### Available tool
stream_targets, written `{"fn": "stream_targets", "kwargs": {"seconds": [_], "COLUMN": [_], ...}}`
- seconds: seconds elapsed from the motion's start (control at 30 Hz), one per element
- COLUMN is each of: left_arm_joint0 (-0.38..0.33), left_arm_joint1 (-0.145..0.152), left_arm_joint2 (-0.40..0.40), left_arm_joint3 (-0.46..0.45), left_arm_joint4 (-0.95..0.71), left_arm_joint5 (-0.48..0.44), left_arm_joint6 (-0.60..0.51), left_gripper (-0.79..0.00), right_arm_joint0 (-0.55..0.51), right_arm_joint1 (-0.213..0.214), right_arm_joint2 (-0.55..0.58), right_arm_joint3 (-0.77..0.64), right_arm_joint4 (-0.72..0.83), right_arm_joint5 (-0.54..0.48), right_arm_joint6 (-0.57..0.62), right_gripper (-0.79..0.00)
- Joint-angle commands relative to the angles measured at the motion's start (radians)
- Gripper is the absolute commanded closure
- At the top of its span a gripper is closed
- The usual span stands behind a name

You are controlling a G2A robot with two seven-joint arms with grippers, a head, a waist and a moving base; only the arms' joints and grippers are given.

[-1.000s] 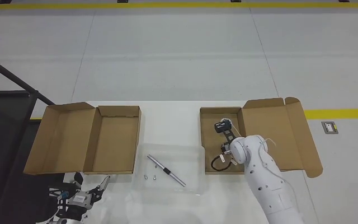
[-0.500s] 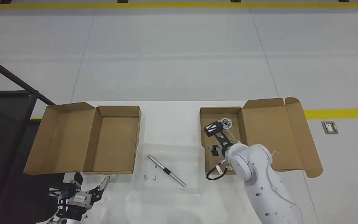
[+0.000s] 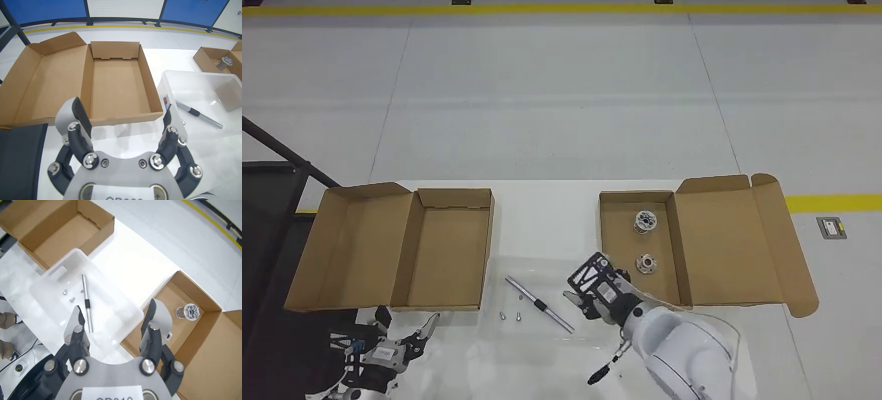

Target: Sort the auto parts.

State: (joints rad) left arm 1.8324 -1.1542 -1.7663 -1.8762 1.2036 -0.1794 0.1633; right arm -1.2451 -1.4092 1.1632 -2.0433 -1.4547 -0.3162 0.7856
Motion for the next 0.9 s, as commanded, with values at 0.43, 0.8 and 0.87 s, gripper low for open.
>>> {"fn": "stream_targets", "kwargs": {"seconds": [0.43,0.8,0.87], "left_arm_joint0": [-0.132,-0.216,-0.216], "left_arm_joint1": [0.064,0.082,0.082], "left_arm_joint2": [-0.137,-0.114,-0.114], "left_arm_joint3": [-0.239,-0.25,-0.25], "left_arm_joint4": [0.531,0.584,0.584], "left_arm_joint5": [-0.454,-0.602,-0.602], "left_arm_joint6": [-0.12,-0.101,-0.101], "left_gripper": [-0.785,-0.785,-0.785], "right_arm_joint0": [-0.412,-0.494,-0.494], "right_arm_joint1": [0.075,0.087,0.087], "right_arm_joint2": [0.249,0.297,0.297], "right_arm_joint3": [-0.192,-0.209,-0.209], "right_arm_joint4": [-0.088,-0.131,-0.131], "right_arm_joint5": [-0.393,-0.405,-0.405], "right_arm_joint6": [-0.526,-0.606,-0.606], "right_gripper": [-0.785,-0.785,-0.785]}}
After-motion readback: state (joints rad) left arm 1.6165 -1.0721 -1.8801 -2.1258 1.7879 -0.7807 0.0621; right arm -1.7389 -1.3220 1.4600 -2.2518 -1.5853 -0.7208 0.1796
